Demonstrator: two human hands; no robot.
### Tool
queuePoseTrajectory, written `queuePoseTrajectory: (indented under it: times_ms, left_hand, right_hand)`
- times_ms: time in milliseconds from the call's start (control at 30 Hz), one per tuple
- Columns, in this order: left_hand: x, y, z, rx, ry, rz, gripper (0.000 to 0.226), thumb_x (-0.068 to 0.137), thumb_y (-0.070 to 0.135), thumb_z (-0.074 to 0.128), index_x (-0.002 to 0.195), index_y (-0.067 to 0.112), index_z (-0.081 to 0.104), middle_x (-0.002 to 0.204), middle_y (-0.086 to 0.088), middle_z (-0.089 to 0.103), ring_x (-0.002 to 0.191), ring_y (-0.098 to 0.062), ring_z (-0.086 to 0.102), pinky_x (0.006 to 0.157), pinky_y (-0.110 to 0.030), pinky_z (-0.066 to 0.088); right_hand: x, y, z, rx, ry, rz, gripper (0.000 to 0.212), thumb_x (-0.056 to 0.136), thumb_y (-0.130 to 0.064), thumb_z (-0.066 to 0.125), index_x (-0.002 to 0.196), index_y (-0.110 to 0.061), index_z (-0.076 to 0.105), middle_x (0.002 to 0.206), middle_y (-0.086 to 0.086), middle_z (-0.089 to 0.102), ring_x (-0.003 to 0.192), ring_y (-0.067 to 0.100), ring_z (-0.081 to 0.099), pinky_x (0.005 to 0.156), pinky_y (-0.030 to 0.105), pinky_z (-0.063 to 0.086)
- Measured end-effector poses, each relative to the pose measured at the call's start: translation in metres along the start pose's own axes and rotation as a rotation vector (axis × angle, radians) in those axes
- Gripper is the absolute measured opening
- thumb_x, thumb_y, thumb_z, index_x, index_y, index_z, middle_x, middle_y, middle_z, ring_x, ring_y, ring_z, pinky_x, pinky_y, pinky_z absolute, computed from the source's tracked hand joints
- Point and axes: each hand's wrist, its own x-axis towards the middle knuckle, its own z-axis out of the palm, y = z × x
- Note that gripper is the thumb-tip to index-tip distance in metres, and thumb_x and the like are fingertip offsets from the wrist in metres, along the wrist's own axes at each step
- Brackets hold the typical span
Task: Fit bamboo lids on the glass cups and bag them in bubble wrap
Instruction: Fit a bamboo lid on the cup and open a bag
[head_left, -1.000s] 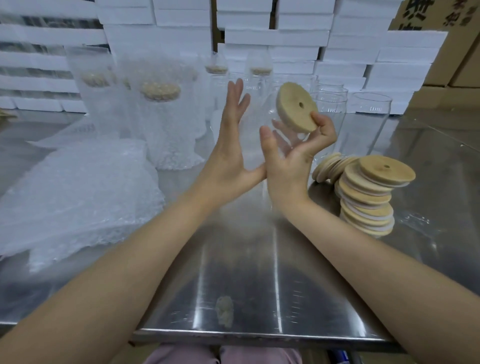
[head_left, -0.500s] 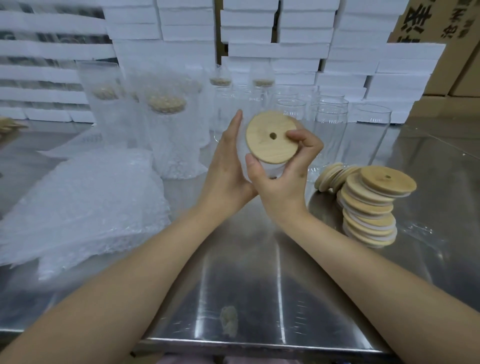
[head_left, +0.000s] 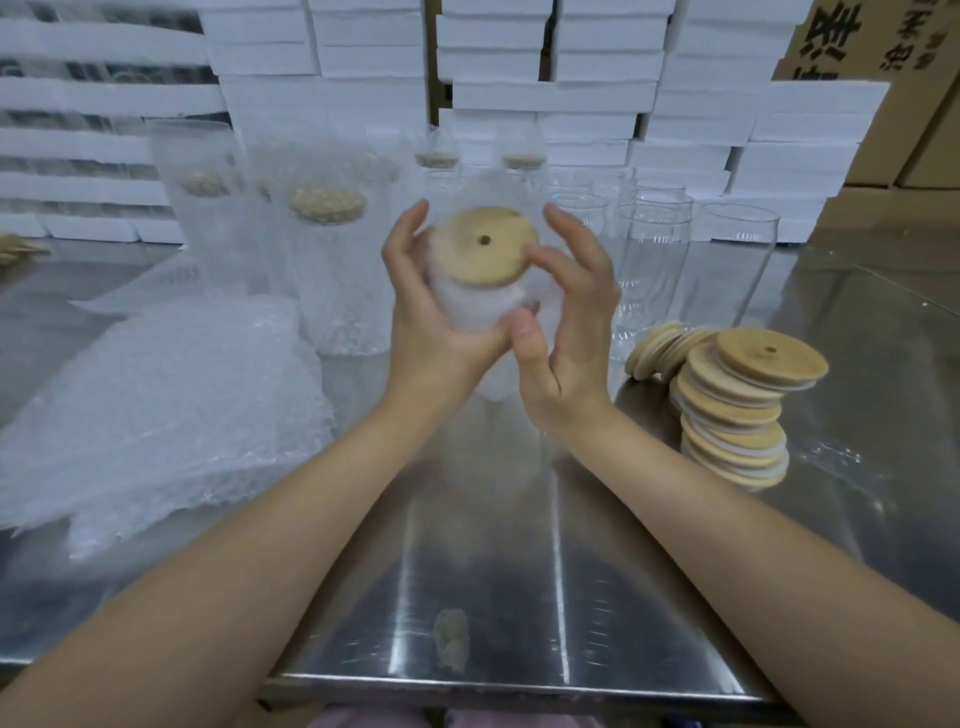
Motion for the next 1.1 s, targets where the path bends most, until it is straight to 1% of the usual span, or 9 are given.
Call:
queuePoseTrajectory:
  times_ms: [133,267,367,533,667,767,867,1000,1100]
  left_hand:
    - [0.015,0.013,-0.004,-0.263,0.087,-0.216,0.093,0.063,0.040,0.076,0.133,0.011,0.023,0.115,0.003,0.058,0.110,-0.014,0.061,0.102,-0.043,0.047]
    - [0.025,0.014,-0.011,-0.462,0.057,-0.367,0.088,0.062,0.044,0.069,0.134,0.004,0.037,0.123,-0.017,0.057,0.117,-0.039,0.056,0.102,-0.059,0.042]
    - [0.025,0.013,-0.015,-0.490,0.025,-0.494,0.082,0.069,0.046,0.060,0.128,-0.008,0.045,0.125,-0.024,0.053,0.119,-0.046,0.051,0.107,-0.061,0.036]
    - [0.026,0.008,-0.019,-0.211,-0.054,-0.470,0.055,0.104,0.046,0.024,0.118,0.011,0.064,0.116,-0.008,0.069,0.110,-0.022,0.065,0.102,-0.047,0.047]
    - [0.026,0.001,-0.015,-0.213,-0.208,-0.470,0.072,0.097,0.060,0.014,0.133,0.011,0.054,0.125,-0.002,0.064,0.114,-0.010,0.062,0.104,-0.032,0.045]
    - [0.017,-0.009,-0.015,-0.087,-0.389,-0.393,0.081,0.073,0.077,0.050,0.124,0.014,0.054,0.124,0.001,0.062,0.113,-0.010,0.059,0.104,-0.029,0.043]
    - [0.012,-0.019,-0.019,-0.056,-0.414,-0.338,0.069,0.067,0.060,0.075,0.122,0.024,0.053,0.122,0.009,0.065,0.117,-0.008,0.059,0.103,-0.032,0.045]
    - [0.017,-0.021,-0.025,-0.097,-0.351,-0.351,0.101,0.051,0.062,0.081,0.133,0.014,0.048,0.128,0.001,0.062,0.118,-0.012,0.059,0.102,-0.035,0.047]
    - [0.018,-0.023,-0.026,-0.148,-0.342,-0.412,0.109,0.043,0.065,0.085,0.131,0.012,0.050,0.128,-0.004,0.062,0.119,-0.016,0.060,0.105,-0.039,0.046]
  right_hand:
    - [0.002,0.003,0.000,0.079,0.118,0.300,0.053,0.089,-0.031,0.044,0.135,-0.008,0.032,0.142,0.020,0.034,0.132,0.023,0.039,0.109,0.045,0.033]
    - [0.001,0.008,-0.005,0.385,-0.284,0.754,0.068,0.086,-0.057,0.049,0.141,-0.022,0.031,0.133,-0.022,0.041,0.113,-0.025,0.041,0.104,0.009,0.029]
    - [-0.012,0.012,0.003,0.575,-0.445,0.979,0.095,0.055,-0.085,0.065,0.131,-0.030,0.048,0.128,-0.015,0.058,0.119,-0.002,0.053,0.108,0.028,0.037]
    - [-0.021,0.016,0.012,0.519,-0.308,0.870,0.051,0.068,-0.053,0.074,0.111,-0.035,0.054,0.098,-0.019,0.071,0.098,0.004,0.067,0.088,0.026,0.052]
    - [-0.014,0.022,0.007,0.398,-0.140,0.832,0.068,0.067,-0.051,0.070,0.124,-0.024,0.045,0.112,0.001,0.068,0.107,0.021,0.064,0.100,0.040,0.047]
    - [-0.010,0.028,-0.001,0.381,-0.177,0.845,0.065,0.067,-0.051,0.068,0.120,-0.027,0.039,0.112,-0.006,0.064,0.107,0.005,0.062,0.097,0.026,0.046]
    - [-0.010,0.030,-0.004,0.435,-0.240,0.861,0.057,0.074,-0.040,0.072,0.119,-0.025,0.040,0.114,-0.006,0.063,0.105,-0.001,0.062,0.087,0.015,0.046]
    - [-0.002,0.031,-0.010,0.438,-0.204,0.878,0.040,0.084,-0.030,0.071,0.115,-0.010,0.054,0.109,0.002,0.066,0.105,0.010,0.064,0.091,0.026,0.051]
    - [0.000,0.031,-0.012,0.432,-0.180,0.916,0.065,0.072,-0.061,0.074,0.115,-0.015,0.057,0.110,-0.002,0.066,0.107,0.010,0.063,0.097,0.032,0.050]
